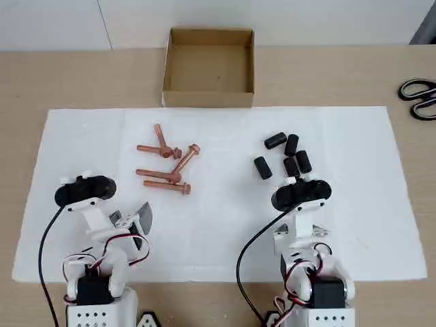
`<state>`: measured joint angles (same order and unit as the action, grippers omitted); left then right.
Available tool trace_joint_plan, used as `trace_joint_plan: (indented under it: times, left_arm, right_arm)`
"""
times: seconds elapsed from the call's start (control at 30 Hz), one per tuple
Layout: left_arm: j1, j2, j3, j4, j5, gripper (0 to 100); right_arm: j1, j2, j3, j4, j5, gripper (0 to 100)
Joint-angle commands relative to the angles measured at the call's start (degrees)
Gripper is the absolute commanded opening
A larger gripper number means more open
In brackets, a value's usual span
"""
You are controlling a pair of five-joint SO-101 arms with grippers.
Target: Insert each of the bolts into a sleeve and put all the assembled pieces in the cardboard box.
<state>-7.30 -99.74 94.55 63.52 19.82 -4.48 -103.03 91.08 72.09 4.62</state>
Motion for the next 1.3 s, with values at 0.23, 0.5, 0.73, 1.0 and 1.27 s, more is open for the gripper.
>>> trace_joint_plan:
  times: [0.23, 0.5, 0.73, 1.0, 1.27]
  left_arm:
    - [-0.26, -0.26, -8.92, 2.64, -1.76, 22]
    - [-6.24, -0.18, -20.97, 3.96, -6.86, 22]
    - [-9.49, -0.09, -29.41, 4.4, -6.86, 22]
    - [-9.67, -0.09, -36.0, 4.04, -6.68, 22]
    - [-9.67, 4.84, -50.24, 4.04, -6.59, 22]
  right_arm:
    - [3.82, -0.4, -7.56, -2.59, 0.53, 14.8]
    - [12.62, 0.22, -24.7, -2.42, 0.53, 14.8]
    - [12.62, 0.31, -35.25, -6.29, 0.44, 14.8]
    - [12.53, 0.57, -46.59, -10.59, 0.44, 14.8]
    - [12.7, 17.71, -66.73, -10.86, 0.44, 14.8]
